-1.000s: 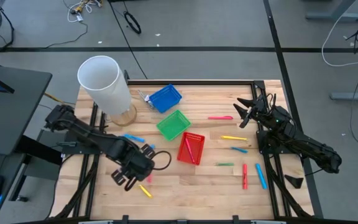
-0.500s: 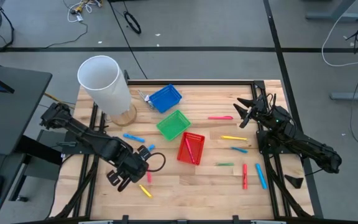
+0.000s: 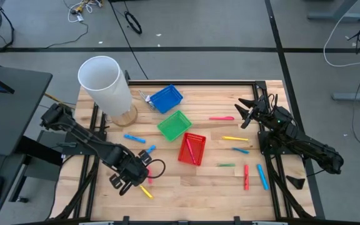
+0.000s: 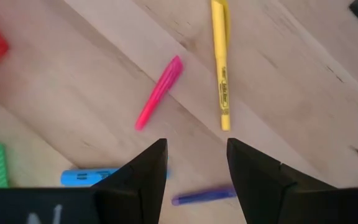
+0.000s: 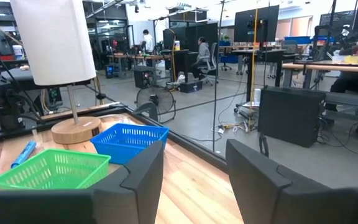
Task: Pick & Place Markers
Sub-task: Put the bottom yellow pen into the red bin
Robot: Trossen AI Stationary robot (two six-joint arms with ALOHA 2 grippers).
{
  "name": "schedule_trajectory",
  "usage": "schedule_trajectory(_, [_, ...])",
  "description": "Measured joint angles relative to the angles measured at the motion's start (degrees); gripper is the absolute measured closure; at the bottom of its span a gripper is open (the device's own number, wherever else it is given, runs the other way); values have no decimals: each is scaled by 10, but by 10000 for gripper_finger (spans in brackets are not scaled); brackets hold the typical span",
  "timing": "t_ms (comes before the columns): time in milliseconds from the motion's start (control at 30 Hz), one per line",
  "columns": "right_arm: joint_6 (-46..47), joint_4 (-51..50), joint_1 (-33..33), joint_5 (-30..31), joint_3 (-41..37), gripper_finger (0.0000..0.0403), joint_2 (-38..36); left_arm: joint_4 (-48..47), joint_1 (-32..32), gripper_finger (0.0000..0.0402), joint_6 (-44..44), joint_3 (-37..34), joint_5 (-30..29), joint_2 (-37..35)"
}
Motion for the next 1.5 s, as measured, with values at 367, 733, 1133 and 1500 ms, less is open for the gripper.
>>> schedule_trajectory(367, [0,0,0,0,0,227,0,50,-17,227,-18,-8,11,65])
schedule_trajectory(733, [0,0,0,0,0,227,0,106,-38,227,-42,-8,28,125])
schedule_trajectory(1133, [0,0,0,0,0,227,0,142,-33,227,-44,-8,65,190])
schedule_trajectory(1500, [0,0,0,0,0,227,0,162,-33,227,-44,-6,61,217])
